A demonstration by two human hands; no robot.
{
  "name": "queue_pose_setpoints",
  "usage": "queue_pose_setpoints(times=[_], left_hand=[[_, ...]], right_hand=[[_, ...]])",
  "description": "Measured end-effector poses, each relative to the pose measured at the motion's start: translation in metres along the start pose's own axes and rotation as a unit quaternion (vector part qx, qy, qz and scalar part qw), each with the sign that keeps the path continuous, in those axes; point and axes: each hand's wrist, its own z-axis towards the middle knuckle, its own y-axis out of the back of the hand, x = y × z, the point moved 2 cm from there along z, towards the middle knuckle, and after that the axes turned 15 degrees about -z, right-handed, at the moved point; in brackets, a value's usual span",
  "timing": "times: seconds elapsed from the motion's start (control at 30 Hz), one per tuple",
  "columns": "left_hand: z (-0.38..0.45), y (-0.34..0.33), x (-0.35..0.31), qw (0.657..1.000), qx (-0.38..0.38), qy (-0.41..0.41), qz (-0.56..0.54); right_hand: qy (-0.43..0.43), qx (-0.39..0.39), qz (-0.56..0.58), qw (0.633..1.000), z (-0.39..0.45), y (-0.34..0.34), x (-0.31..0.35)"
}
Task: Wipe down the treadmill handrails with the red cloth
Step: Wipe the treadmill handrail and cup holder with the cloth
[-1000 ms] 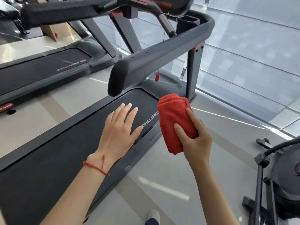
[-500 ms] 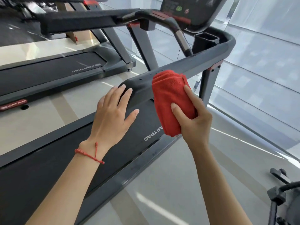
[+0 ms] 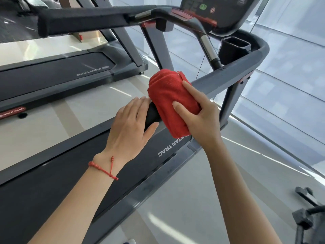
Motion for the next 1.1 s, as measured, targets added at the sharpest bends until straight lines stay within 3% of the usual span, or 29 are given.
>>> queue_pose_setpoints(times=[0.23, 0.4, 0.8, 1.1], left_hand=[[0.005, -0.009, 0.000, 0.998, -0.002, 0.014, -0.059], [0.005, -0.011, 0.002, 0.998, -0.017, 0.004, -0.060], [0.006, -0.013, 0.004, 0.997, -0.054, -0.050, 0.011], [0.009, -0.015, 0.002, 0.994, -0.067, -0.081, 0.038]], right_hand=[[0.026, 0.080, -0.157, 0.984, 0.013, 0.007, 0.006], [-0.018, 0.034, -0.241, 0.970, 0.005, -0.007, 0.025], [-0.064, -0.025, -0.247, 0.967, 0.040, -0.013, 0.012], [0.002, -0.030, -0.265, 0.964, 0.023, -0.017, 0.008]])
